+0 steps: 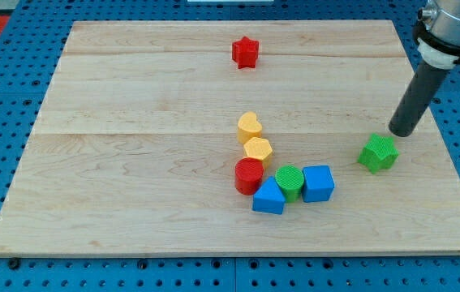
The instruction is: Slide red star towards center left
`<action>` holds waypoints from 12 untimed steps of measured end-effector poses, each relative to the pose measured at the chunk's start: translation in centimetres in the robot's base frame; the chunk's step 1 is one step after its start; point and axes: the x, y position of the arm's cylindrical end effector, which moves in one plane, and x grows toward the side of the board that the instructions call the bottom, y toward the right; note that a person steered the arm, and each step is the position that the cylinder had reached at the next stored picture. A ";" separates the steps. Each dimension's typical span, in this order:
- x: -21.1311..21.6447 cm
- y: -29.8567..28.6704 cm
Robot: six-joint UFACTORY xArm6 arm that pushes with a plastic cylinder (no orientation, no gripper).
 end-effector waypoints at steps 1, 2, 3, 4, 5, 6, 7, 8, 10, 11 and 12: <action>-2.4 -2.1; -5.8 -4.9; -7.2 -6.1; -7.2 -6.2; -9.9 -6.2; -11.3 -7.3; -14.8 -10.2; -15.9 -16.0; -16.6 -22.4; -19.7 -20.1; -19.3 -24.7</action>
